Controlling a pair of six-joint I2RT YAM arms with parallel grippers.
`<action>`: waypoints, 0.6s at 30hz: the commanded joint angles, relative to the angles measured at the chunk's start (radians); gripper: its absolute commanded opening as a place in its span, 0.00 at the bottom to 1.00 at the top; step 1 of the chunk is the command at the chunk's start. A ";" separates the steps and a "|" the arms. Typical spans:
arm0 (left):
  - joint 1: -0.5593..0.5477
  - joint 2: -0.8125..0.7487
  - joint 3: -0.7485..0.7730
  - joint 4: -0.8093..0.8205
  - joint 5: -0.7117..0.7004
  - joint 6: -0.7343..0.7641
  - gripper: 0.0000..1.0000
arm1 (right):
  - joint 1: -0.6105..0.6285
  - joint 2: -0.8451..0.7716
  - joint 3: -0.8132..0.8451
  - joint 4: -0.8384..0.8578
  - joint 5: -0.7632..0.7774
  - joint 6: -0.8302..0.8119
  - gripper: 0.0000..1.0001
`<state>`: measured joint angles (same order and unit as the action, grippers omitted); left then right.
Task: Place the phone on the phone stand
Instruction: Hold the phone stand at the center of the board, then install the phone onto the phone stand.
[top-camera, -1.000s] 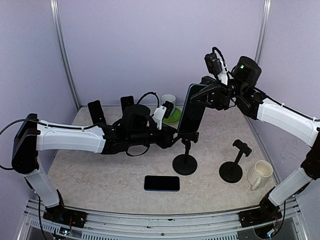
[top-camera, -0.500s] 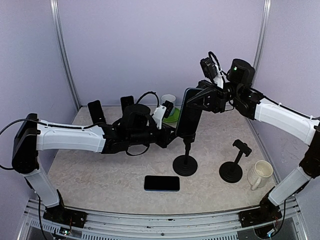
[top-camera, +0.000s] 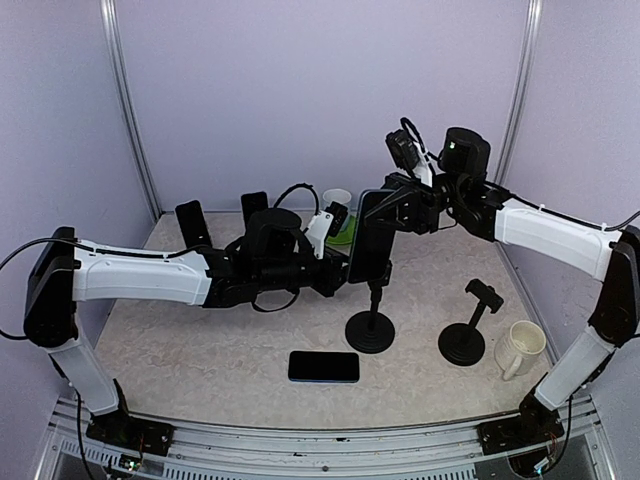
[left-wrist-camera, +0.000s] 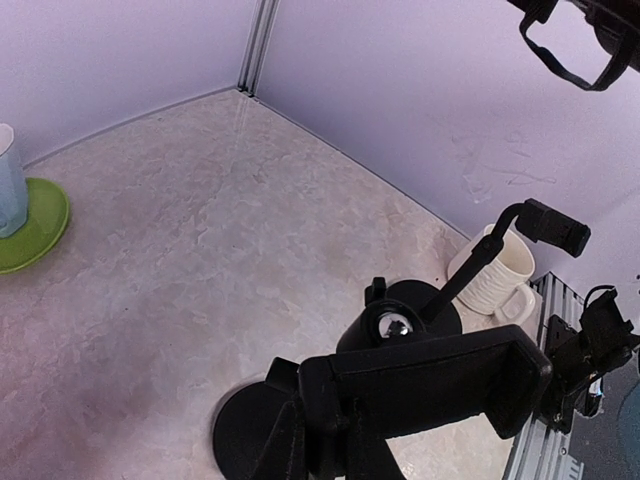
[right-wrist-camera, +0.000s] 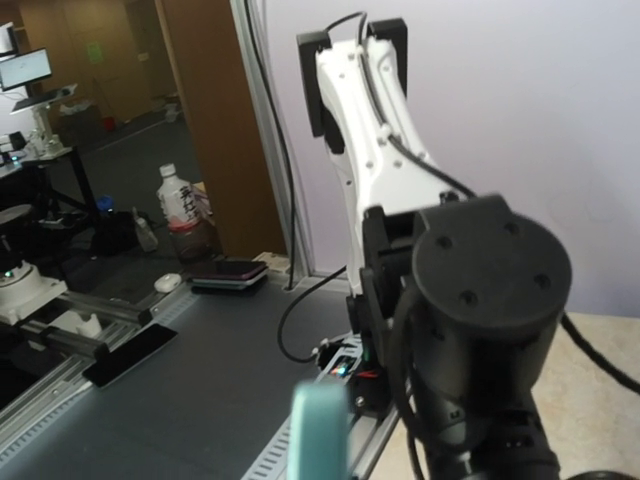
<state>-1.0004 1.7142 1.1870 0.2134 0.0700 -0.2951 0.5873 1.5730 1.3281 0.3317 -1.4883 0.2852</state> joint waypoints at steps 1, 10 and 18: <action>-0.004 -0.005 0.038 0.023 0.004 0.018 0.00 | 0.020 0.050 0.021 -0.002 -0.046 -0.011 0.00; -0.008 -0.007 0.040 0.023 0.001 0.035 0.00 | 0.041 0.136 0.020 0.090 -0.096 0.036 0.00; -0.010 -0.020 0.031 0.022 -0.006 0.056 0.00 | 0.041 0.213 -0.072 0.637 -0.159 0.445 0.00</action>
<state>-1.0023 1.7142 1.1889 0.2115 0.0662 -0.2699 0.6220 1.7527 1.2995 0.6037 -1.5520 0.4706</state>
